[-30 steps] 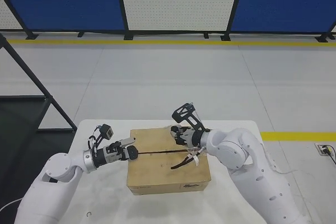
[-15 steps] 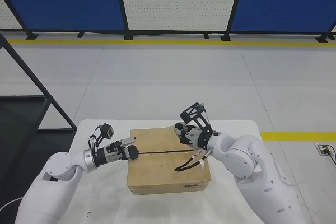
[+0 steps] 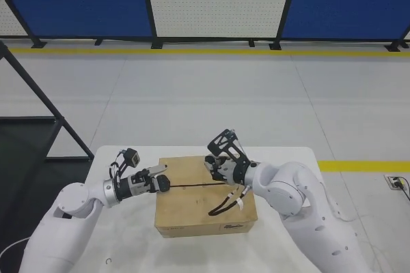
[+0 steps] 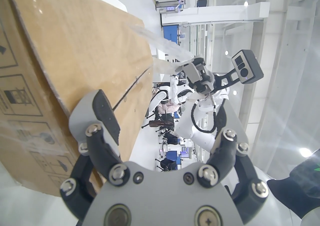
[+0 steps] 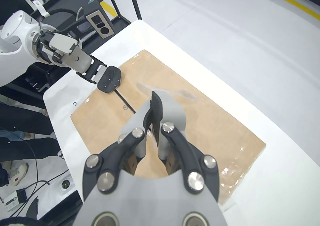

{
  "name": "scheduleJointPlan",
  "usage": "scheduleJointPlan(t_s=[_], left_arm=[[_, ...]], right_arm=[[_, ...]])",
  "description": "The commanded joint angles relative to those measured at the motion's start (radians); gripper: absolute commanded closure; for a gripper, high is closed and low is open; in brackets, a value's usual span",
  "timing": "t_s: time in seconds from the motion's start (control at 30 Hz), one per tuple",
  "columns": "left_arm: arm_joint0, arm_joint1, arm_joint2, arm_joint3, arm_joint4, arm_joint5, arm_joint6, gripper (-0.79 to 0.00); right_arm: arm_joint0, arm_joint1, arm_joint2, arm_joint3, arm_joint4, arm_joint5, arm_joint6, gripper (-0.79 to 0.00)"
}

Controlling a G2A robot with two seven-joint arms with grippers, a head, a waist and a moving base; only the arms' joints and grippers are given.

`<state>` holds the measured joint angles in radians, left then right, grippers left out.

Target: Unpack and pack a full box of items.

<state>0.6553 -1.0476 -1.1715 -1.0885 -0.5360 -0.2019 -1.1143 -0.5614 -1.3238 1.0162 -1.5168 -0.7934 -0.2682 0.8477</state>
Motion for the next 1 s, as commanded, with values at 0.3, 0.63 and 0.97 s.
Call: scheduleJointPlan(t_s=[0.3,0.63,0.97], left_arm=[[-0.002,-0.004,0.005,0.001,0.004,-0.004,0.004,-0.785],[0.011,-0.003,-0.008,-0.007,0.006,-0.005,0.008,-0.785],[0.016,-0.002,-0.017,-0.013,0.004,-0.003,0.009,-0.785]], right_arm=[[0.034,-0.009,-0.056,0.025,-0.018,-0.022,0.036,0.000],[0.068,-0.019,-0.097,0.065,-0.007,-0.054,0.079,0.000],[0.106,-0.033,-0.141,0.102,0.009,-0.057,0.107,-0.785]])
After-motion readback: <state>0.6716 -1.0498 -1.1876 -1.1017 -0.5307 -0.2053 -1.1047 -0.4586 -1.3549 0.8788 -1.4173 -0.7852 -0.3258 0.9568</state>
